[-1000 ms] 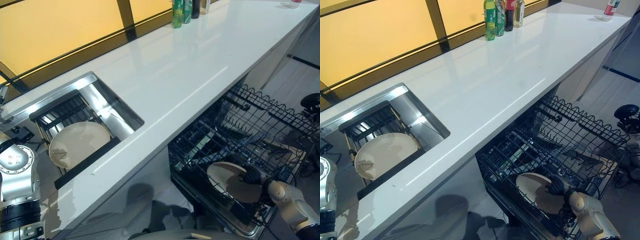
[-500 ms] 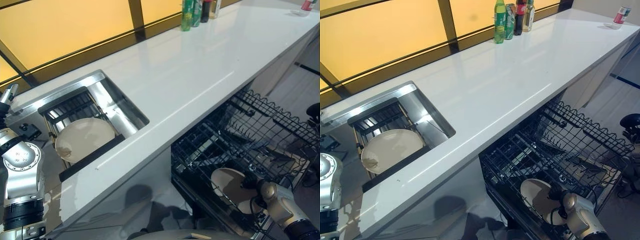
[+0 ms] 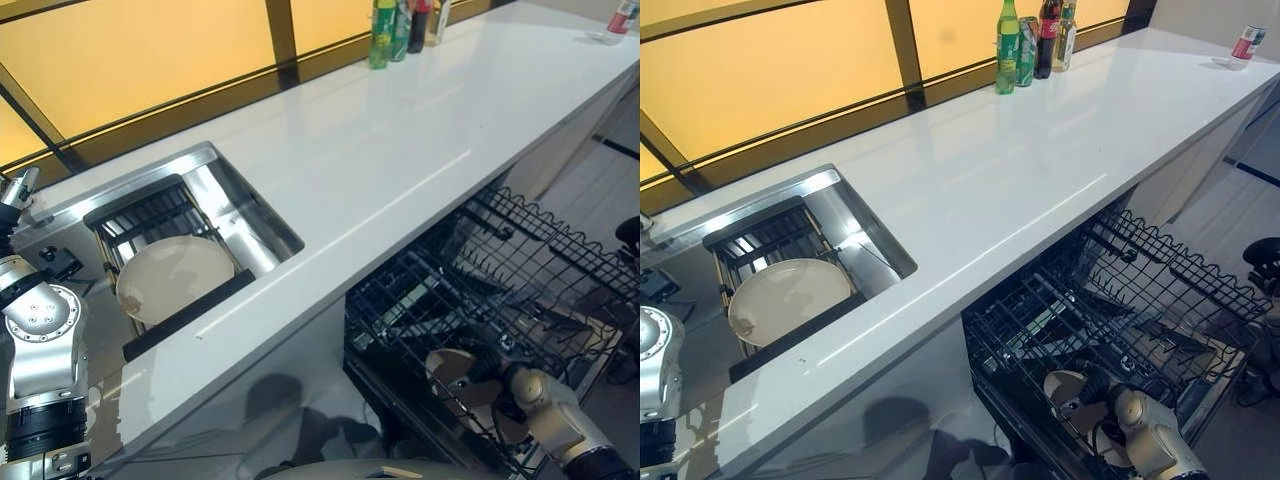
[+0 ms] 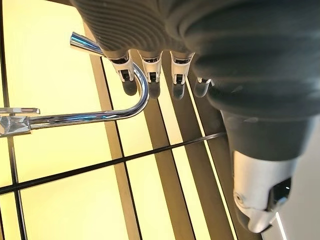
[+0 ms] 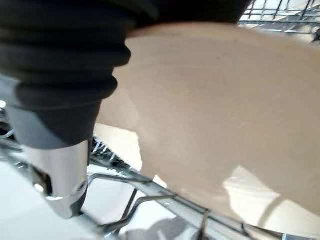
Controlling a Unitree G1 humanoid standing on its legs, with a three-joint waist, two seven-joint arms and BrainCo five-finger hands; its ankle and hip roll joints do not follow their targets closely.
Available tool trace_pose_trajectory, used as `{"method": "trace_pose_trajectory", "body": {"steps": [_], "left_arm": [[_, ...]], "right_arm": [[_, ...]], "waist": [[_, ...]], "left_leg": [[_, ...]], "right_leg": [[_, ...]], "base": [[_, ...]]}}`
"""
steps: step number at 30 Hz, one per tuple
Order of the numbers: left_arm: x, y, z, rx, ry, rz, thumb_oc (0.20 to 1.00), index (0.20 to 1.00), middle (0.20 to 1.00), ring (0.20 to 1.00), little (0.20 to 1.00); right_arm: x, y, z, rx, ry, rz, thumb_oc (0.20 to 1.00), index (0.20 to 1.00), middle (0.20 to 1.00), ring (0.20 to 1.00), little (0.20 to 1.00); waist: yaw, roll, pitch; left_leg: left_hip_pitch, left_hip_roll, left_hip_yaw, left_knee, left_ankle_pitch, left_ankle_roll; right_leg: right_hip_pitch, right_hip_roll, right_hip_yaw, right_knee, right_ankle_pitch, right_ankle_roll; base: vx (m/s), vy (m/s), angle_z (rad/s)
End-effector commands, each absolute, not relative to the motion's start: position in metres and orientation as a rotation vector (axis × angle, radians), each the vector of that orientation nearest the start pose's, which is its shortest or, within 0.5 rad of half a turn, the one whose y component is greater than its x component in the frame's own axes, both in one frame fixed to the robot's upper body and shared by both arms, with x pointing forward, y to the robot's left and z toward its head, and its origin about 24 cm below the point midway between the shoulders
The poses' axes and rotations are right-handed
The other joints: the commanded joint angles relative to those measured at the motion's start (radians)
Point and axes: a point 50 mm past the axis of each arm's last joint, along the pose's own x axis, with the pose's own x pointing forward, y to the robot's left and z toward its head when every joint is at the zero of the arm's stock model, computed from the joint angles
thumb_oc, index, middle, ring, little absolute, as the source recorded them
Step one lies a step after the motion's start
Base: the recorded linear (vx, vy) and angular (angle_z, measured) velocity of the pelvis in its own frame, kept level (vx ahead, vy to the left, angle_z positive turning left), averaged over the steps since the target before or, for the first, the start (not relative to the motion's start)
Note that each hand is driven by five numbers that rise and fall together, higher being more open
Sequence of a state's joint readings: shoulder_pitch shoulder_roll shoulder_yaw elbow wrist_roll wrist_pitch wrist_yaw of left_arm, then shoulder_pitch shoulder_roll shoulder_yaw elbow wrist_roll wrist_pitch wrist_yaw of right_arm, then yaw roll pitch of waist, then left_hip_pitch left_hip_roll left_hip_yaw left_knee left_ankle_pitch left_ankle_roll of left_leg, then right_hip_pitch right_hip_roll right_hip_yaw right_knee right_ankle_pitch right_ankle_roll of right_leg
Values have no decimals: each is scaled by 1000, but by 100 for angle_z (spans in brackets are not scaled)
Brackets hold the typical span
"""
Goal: Pick up plates and place into dishwasher.
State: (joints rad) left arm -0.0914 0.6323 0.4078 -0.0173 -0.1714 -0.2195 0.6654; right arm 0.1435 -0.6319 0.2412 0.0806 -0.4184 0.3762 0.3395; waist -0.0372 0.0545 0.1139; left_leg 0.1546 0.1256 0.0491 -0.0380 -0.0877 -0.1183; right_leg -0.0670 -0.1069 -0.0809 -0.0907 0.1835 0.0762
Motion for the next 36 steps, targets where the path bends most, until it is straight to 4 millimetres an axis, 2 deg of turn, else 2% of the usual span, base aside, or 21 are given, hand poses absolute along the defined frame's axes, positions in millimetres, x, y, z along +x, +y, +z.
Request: {"method": "trace_pose_trajectory", "body": {"steps": [1,6,12,17,21,26,30,34,36], "left_arm": [[218,354,212,384,-700,936,1000,1000,1000,1000,1000],[215,358,206,390,-688,940,1000,1000,1000,1000,1000],[206,364,196,401,-665,949,1000,1000,1000,1000,1000],[200,368,188,389,-630,973,1000,1000,1000,1000,1000],[200,369,182,402,-591,959,1000,1000,1000,1000,1000],[215,364,175,540,-441,833,1000,1000,1000,1000,1000],[221,364,165,577,-357,763,1000,1000,1000,1000,1000],[219,363,151,639,-287,712,1000,1000,1000,1000,1000],[217,364,145,675,-251,698,1000,1000,1000,1000,1000]], "right_arm": [[187,-254,-19,-916,723,357,1000,1000,1000,1000,1000],[204,-267,18,-856,560,224,1000,1000,1000,1000,1000],[212,-283,56,-866,405,102,1000,1000,1000,1000,1000],[218,-285,84,-830,256,25,1000,1000,1000,1000,1000],[222,-283,103,-801,144,-26,1000,1000,1000,1000,1000],[230,-279,137,-716,-81,-111,1000,1000,1000,1000,1000],[232,-268,164,-653,-272,-72,1000,1000,1000,1000,1000],[229,-255,182,-578,-426,23,1000,1000,1000,1000,1000],[229,-251,191,-519,-482,69,1000,1000,1000,1000,1000]], "waist": [[-3,-46,-65],[-5,-48,-75],[-10,-47,-85],[-13,-46,-92],[-13,-42,-96],[-11,-27,-93],[-11,-10,-89],[6,-2,-74],[25,-3,-65]], "left_leg": [[-125,-10,-39,-47,169,3],[-118,-8,-45,-48,167,3],[-115,-5,-42,-49,165,3],[-114,-2,-39,-49,166,2],[-114,1,-38,-49,170,-1],[-118,4,-39,-49,178,-4],[-117,6,-48,-49,187,-6],[-129,-16,-111,18,168,-7],[-149,-31,-178,70,157,-6]], "right_leg": [[127,-30,9,76,-194,36],[129,-21,15,79,-194,32],[127,-16,22,80,-195,27],[128,-15,26,77,-195,22],[126,-13,27,83,-196,18],[123,-11,23,90,-197,15],[114,-7,29,97,-197,10],[100,0,68,112,-194,-2],[95,-2,91,118,-193,-5]], "base": [[0,0,0],[0,0,0],[0,0,0],[0,0,0],[0,0,0],[0,0,0],[0,22,0],[33,62,-1],[77,125,-13]]}}
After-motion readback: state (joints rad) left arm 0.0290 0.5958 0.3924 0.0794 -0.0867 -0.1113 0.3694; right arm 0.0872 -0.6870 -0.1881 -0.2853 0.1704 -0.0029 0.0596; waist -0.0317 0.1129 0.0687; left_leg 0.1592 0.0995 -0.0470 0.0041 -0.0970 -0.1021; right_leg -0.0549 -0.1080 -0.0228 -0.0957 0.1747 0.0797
